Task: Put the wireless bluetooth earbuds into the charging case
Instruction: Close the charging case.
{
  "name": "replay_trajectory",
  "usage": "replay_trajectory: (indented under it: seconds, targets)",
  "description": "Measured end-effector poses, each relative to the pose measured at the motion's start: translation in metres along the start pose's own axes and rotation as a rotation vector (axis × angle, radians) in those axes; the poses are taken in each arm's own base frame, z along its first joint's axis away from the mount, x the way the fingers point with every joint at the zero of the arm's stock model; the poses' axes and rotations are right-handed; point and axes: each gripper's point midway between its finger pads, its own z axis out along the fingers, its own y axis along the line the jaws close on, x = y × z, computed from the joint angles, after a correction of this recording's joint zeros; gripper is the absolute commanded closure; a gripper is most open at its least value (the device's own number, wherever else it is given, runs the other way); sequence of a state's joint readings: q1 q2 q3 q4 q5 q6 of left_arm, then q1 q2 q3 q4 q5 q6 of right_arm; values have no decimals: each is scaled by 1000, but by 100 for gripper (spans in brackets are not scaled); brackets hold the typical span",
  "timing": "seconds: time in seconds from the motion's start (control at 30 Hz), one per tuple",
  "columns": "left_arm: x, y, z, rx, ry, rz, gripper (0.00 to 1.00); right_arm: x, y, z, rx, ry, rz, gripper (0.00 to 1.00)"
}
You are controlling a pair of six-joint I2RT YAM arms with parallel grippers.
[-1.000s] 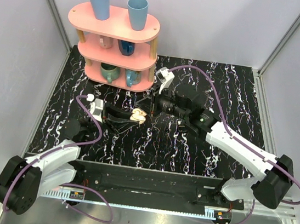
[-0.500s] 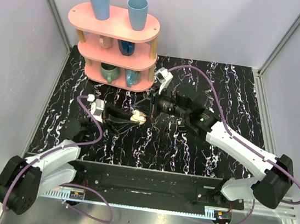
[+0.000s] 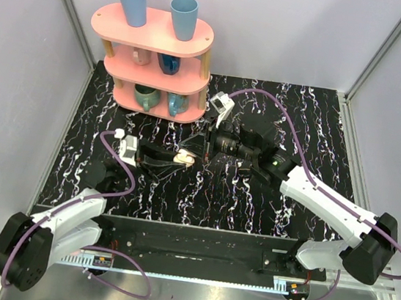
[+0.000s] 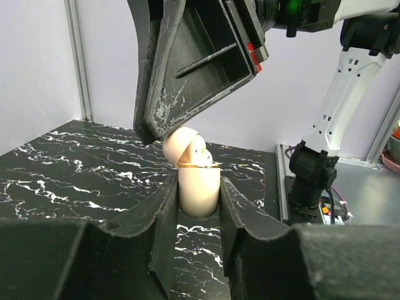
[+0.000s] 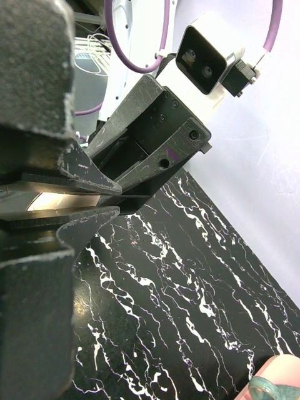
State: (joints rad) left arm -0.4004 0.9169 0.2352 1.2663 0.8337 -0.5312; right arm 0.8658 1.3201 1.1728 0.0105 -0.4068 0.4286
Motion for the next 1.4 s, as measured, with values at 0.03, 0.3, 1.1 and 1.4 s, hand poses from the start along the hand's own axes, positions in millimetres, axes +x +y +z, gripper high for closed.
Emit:
replay_trajectory:
  seconds: [0.03, 0.3, 1.1, 1.4]
  targets:
    - [0, 0, 0, 0, 1, 0, 100, 0, 0, 0, 0, 0, 3, 81]
    - [0, 1, 0, -3, -2, 10, 100, 0, 1, 0, -3, -1, 20, 82]
    - [-23, 9, -3, -81, -93, 103, 100, -5, -21, -9, 184, -41, -6, 76]
    - [-25, 23, -4, -164, -109, 98, 100, -26, -17, -34, 240, -139, -24, 67]
